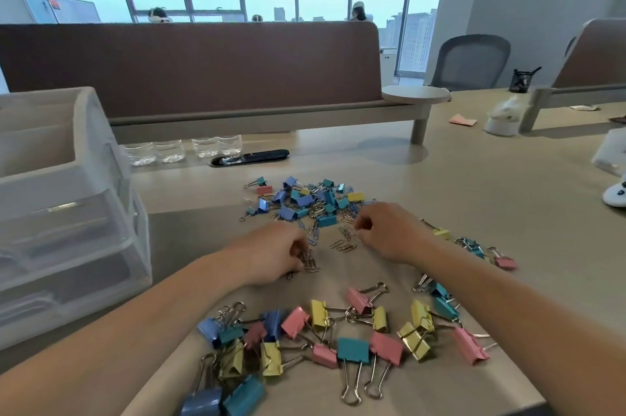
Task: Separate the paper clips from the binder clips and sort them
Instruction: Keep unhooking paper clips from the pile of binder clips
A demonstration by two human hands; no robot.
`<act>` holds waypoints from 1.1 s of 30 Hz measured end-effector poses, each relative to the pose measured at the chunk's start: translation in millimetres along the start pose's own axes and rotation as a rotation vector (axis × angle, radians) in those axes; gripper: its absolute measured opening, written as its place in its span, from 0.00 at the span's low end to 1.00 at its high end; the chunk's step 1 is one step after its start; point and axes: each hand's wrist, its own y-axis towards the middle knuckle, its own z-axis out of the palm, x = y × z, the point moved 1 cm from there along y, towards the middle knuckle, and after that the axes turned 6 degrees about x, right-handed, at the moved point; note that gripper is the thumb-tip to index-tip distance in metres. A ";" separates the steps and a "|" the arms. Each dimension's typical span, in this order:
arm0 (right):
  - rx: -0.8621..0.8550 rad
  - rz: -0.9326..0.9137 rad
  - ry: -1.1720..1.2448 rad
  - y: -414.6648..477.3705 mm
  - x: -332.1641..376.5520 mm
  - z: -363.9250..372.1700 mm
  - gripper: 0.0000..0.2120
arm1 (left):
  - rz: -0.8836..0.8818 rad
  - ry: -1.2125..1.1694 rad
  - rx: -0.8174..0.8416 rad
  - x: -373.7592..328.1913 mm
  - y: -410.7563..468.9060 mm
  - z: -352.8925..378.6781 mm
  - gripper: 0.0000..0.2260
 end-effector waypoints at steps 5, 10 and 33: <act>0.022 -0.026 -0.027 7.1 -0.3 3.4 0.15 | 0.028 -0.023 -0.010 -6.6 4.8 1.2 0.09; 0.100 -0.051 -0.096 9.5 2.9 7.7 0.15 | 0.017 -0.042 -0.004 -4.0 0.7 -4.1 0.09; 0.059 -0.118 0.016 -20.4 30.3 8.6 0.14 | 0.032 -0.050 -0.038 -2.2 -12.0 -0.5 0.15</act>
